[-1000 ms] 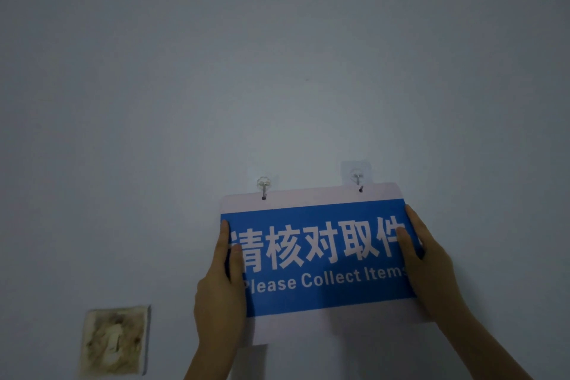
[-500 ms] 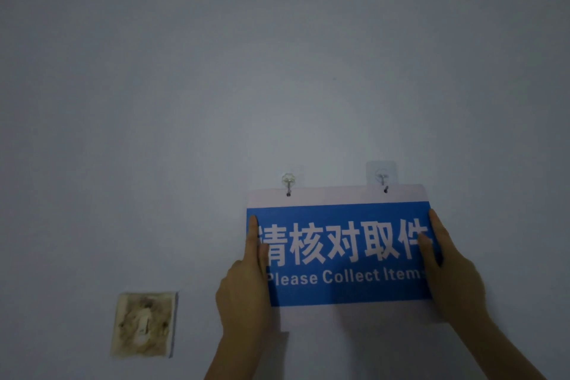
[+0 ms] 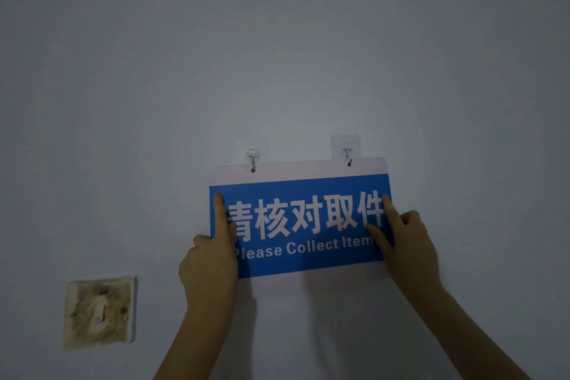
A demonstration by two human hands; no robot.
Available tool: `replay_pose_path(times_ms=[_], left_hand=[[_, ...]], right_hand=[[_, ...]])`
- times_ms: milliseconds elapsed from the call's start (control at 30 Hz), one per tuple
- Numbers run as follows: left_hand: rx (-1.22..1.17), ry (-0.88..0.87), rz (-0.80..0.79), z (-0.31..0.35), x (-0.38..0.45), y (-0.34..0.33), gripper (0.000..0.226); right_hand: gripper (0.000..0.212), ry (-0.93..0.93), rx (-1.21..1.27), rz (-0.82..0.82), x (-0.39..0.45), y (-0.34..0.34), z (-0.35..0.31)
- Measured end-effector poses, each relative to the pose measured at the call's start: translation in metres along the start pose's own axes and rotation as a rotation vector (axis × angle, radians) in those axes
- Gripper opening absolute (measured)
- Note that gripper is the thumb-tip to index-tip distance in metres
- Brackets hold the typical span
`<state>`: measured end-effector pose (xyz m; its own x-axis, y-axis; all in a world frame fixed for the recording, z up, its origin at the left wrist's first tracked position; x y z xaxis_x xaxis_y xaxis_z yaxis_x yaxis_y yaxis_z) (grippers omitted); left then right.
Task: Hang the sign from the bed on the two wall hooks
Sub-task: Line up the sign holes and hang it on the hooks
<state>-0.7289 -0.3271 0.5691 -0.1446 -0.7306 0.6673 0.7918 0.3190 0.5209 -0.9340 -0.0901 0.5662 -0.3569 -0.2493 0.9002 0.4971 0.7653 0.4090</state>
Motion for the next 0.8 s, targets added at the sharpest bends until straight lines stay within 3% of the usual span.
replay_pose_path(times_ms=[233,367,433,500,633,733,800], left_hand=[[-0.04,-0.186,0.254,0.005,0.0,0.006,0.061],[0.043,-0.154,0.295,0.006,-0.004,0.004,0.06],[0.202,-0.149,0.367,0.007,-0.011,0.001,0.056],[0.159,-0.286,0.433,0.015,-0.029,-0.007,0.053],[0.088,-0.595,0.253,0.038,-0.083,-0.053,0.063],[0.137,-0.617,0.107,0.032,-0.099,-0.088,0.066],[0.113,-0.614,0.114,0.024,-0.098,-0.095,0.064]], right_hand=[[0.068,0.03,-0.011,0.025,-0.005,-0.003,-0.001],[0.066,0.0,-0.082,-0.006,-0.006,-0.002,-0.004],[0.058,0.054,-0.189,0.072,-0.011,0.001,-0.013],[0.049,0.193,-0.281,0.211,-0.023,0.002,-0.034],[0.05,0.462,-0.233,0.148,-0.051,-0.026,-0.083],[0.051,0.523,-0.195,0.033,-0.069,-0.051,-0.097],[0.052,0.514,-0.141,0.003,-0.076,-0.06,-0.094]])
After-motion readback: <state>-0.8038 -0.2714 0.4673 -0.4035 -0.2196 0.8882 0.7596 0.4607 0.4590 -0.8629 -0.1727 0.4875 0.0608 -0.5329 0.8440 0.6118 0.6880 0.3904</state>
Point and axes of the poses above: each hand's wrist, its own x-axis towards the middle knuckle, its own y-axis out of the back of the hand, z = x × y, the point moved 8 cm from there along x, towards the middle knuckle, and after that the axes turned 14 degrees about y, right-handed, at the moved point
